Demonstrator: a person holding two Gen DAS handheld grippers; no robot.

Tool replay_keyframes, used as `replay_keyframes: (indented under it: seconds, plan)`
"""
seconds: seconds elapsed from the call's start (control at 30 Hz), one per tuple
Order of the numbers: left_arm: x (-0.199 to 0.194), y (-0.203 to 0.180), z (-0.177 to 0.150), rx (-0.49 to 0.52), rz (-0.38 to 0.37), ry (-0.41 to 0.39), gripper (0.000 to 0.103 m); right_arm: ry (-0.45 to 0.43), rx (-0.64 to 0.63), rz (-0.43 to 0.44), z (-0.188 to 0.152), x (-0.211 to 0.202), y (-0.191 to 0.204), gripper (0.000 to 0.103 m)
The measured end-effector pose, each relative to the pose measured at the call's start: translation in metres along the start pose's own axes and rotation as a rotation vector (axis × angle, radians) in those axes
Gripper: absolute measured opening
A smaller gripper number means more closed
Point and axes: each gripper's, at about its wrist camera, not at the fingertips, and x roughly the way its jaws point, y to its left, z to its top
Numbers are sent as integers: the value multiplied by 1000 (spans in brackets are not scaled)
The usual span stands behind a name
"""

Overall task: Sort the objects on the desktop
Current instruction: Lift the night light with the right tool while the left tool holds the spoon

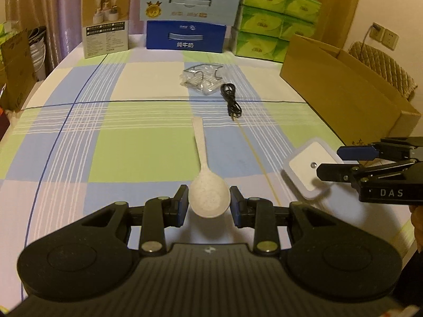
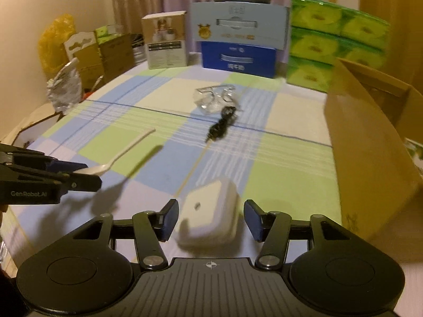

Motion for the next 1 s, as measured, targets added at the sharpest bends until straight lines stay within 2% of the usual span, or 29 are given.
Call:
replay_keyframes:
  seconds: [0.1,0.2,0.23,0.43,0.7,1.0]
  plan:
    - [0,-3,-3,5,-4,4,28,-1,31,-23,-4,-3,-5,55]
    - [-1,-6,-2,7,-4,-5,28,-36,-13,-53,-5,-8,-1,74]
    - [-1,-7,-2,10,-5,-8,28,-46,-32,-57,-7,-9,2,78]
    - [3,-8,-5,29,12,2,28,-32,-177,-99,-15,4,33,79]
    - [10,-13,-7,68,29,10,28,-1,-242,-177,-24,29,49,79]
    - [13,-16,-9,88,39,12,28,-28,-297,-218,-23,34,55,79]
